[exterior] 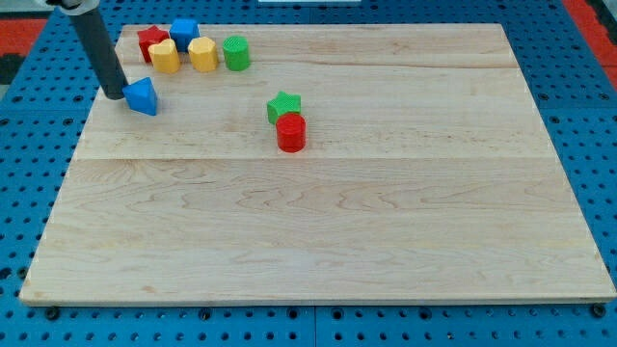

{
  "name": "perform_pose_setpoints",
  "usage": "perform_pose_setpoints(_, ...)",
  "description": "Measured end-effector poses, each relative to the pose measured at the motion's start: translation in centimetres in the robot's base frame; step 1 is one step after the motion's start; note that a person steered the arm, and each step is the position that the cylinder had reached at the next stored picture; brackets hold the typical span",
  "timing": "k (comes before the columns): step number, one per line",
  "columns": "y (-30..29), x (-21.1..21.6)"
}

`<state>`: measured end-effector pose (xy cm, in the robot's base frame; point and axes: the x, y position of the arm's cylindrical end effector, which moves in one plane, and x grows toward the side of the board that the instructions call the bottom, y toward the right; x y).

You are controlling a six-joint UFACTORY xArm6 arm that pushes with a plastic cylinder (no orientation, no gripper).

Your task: Move blue triangle towards center

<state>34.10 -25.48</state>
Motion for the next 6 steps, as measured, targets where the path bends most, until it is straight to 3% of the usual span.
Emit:
perform_pose_setpoints(1, 7.4, -0.1)
perform_pose_setpoints(2, 10.7, -1.5)
perform_pose_setpoints(3, 12.9, -0.4)
perform_pose_setpoints(4, 7.6, -0.5)
perform_pose_setpoints(5, 8.0, 1.0)
perform_pose_setpoints(6, 15.3, 2.8)
